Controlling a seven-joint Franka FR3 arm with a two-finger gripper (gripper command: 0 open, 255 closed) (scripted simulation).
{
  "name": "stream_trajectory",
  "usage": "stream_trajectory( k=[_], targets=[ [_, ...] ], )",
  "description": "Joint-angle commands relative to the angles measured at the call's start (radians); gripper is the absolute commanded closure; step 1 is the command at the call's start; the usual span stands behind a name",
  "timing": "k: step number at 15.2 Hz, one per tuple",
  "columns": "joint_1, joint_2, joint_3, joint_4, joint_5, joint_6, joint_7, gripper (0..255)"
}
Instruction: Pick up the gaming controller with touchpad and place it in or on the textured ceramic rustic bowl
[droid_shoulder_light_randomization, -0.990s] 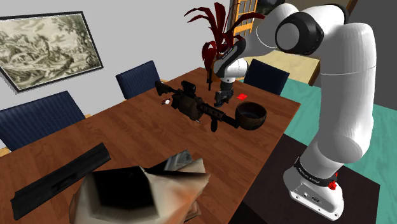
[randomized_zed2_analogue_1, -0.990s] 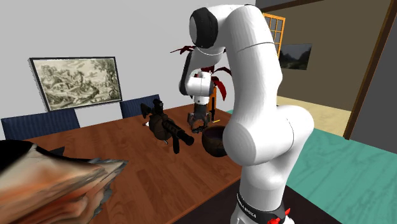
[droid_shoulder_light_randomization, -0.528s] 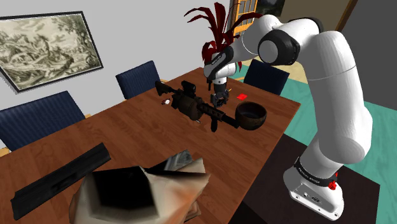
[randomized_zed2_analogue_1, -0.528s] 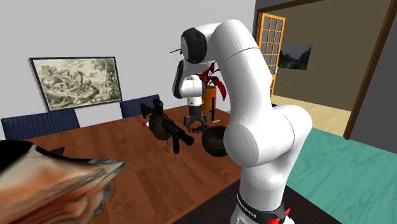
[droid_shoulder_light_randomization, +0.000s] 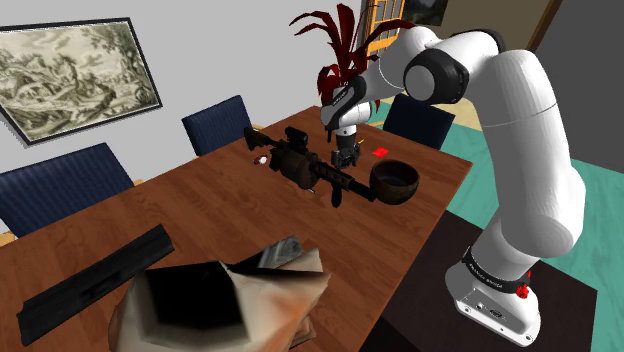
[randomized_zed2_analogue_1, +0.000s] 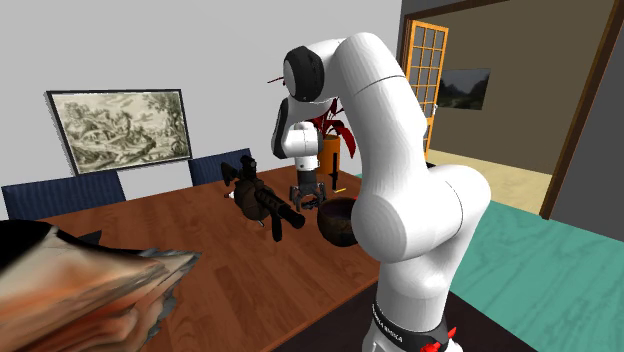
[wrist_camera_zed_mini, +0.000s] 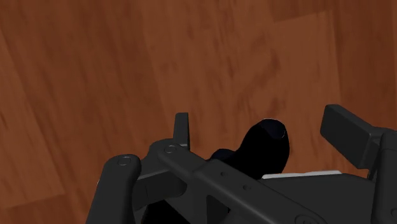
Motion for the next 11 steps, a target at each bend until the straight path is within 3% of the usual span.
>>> stream_trajectory(
  k=[1, 2, 3, 11],
  targets=[
    [0.0, 0.0, 0.0, 0.0, 0.0, 0.0, 0.0, 0],
    [0.0, 0.0, 0.0, 0.0, 0.0, 0.0, 0.0, 0],
    [0.0, 0.0, 0.0, 0.0, 0.0, 0.0, 0.0, 255],
    [0.0, 0.0, 0.0, 0.0, 0.0, 0.0, 0.0, 255]
  ],
)
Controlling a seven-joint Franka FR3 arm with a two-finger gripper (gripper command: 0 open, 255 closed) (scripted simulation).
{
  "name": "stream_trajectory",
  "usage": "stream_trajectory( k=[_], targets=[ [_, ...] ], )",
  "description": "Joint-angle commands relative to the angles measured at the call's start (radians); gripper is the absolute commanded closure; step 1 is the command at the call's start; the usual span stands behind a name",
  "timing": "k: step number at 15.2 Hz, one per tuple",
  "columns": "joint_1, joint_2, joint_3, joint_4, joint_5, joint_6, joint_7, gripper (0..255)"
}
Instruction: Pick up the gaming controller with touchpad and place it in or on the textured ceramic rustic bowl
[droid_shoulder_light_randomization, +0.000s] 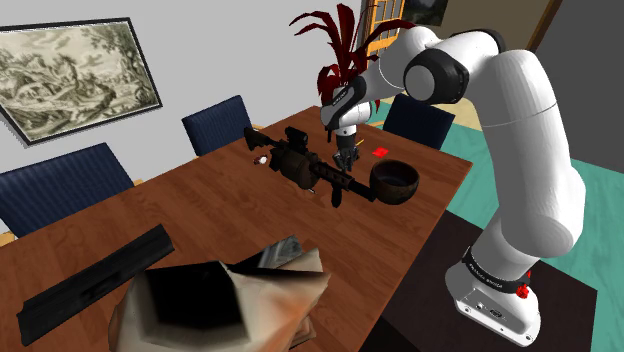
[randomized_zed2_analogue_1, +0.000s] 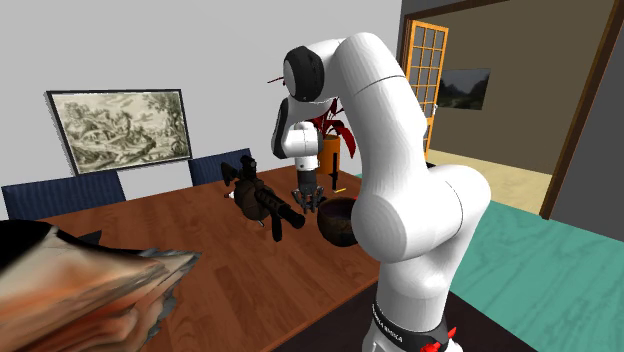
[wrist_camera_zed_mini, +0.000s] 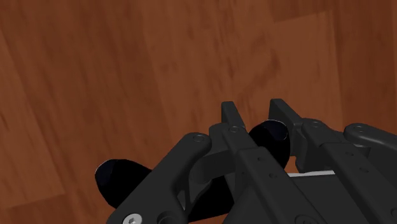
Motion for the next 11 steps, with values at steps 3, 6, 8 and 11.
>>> stream_trajectory(
  k=[3, 6, 8, 11],
  targets=[
    [0.004, -0.019, -0.005, -0.002, -0.006, -0.016, 0.004, 255],
    [0.009, -0.048, -0.012, -0.003, -0.016, -0.043, 0.009, 255],
    [0.012, -0.066, -0.016, -0.002, -0.023, -0.061, 0.013, 255],
    [0.016, -0.092, -0.023, 0.0, -0.032, -0.089, 0.018, 255]
  ],
)
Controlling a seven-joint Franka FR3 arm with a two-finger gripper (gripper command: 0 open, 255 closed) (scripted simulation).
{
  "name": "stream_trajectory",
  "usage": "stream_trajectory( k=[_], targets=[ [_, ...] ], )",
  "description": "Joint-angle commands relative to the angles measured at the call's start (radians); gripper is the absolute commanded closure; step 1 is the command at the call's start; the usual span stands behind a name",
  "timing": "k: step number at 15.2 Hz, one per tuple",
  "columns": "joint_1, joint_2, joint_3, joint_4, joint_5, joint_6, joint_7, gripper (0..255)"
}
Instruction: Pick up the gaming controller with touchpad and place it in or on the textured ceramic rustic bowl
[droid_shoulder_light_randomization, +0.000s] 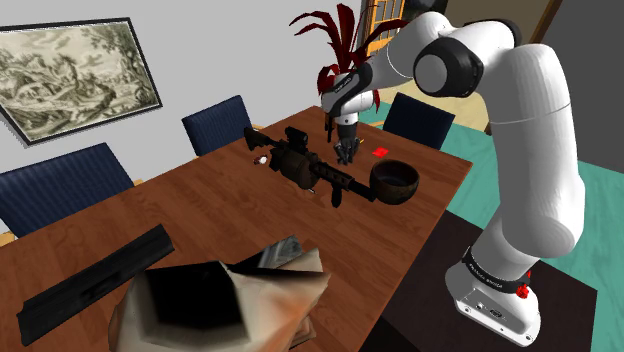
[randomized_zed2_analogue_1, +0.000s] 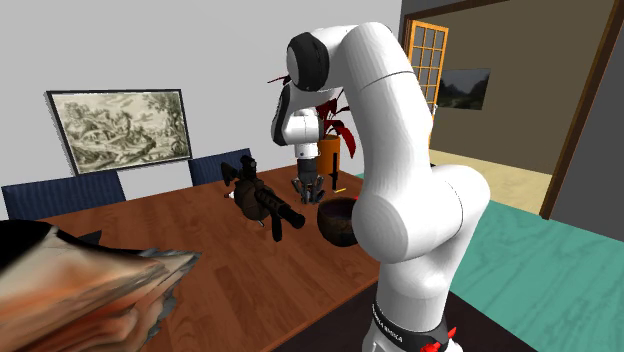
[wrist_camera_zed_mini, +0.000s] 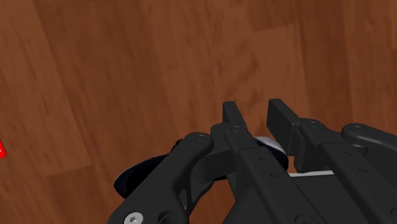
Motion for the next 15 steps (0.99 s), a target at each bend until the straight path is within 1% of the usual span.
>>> stream_trajectory(
  k=[1, 15],
  targets=[
    [0.004, -0.021, -0.004, -0.001, -0.007, -0.019, 0.005, 255],
    [0.019, -0.126, -0.027, 0.041, -0.049, -0.16, 0.03, 255]
  ],
)
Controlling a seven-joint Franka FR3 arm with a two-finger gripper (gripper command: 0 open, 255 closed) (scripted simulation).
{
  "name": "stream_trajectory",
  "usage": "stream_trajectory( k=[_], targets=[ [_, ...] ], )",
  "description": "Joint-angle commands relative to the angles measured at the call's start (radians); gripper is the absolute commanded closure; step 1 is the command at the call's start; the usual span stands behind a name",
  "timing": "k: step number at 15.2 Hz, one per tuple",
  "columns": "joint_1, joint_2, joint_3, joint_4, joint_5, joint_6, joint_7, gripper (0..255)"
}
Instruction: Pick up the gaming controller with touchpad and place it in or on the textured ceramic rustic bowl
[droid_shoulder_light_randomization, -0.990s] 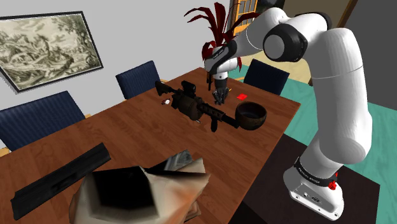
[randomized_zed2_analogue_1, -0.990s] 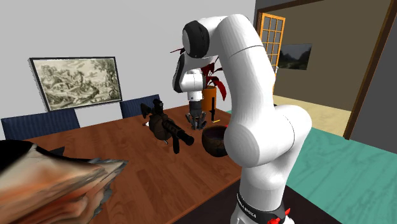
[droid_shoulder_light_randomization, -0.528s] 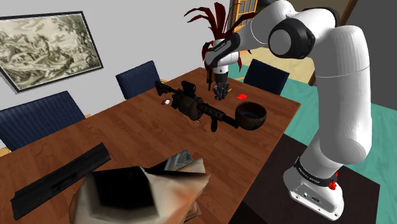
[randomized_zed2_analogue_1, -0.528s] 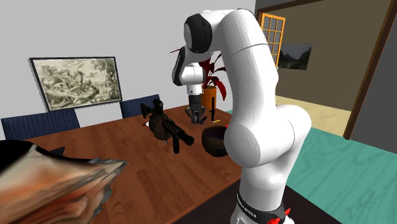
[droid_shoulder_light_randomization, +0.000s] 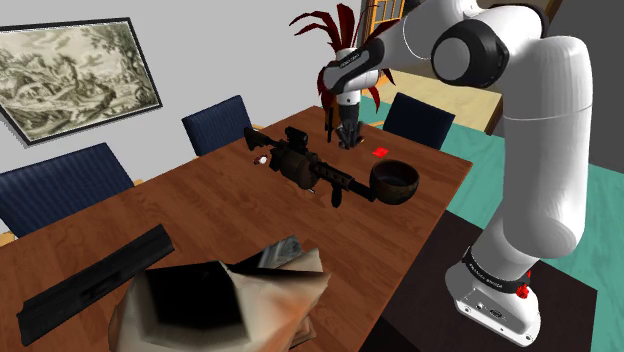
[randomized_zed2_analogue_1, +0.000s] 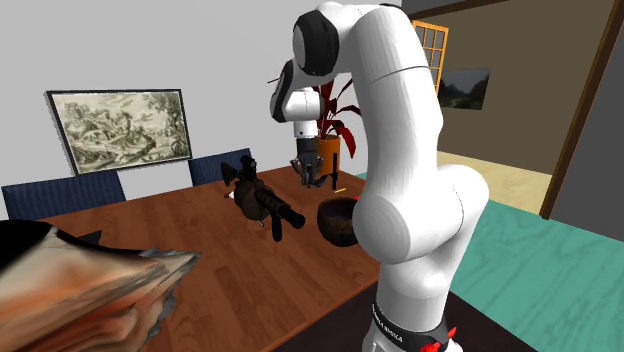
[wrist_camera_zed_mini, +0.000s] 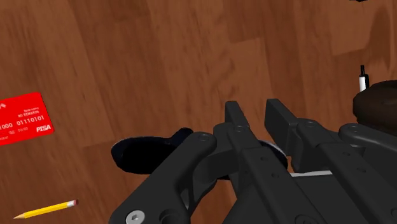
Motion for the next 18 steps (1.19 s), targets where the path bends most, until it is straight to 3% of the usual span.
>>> stream_trajectory(
  k=[1, 12, 18],
  targets=[
    [0.0, -0.012, -0.003, 0.012, -0.005, -0.023, 0.002, 255],
    [0.005, -0.068, -0.013, 0.073, -0.029, -0.136, 0.017, 255],
    [0.051, -0.316, -0.035, -0.261, -0.112, -0.032, 0.053, 255]
  ],
)
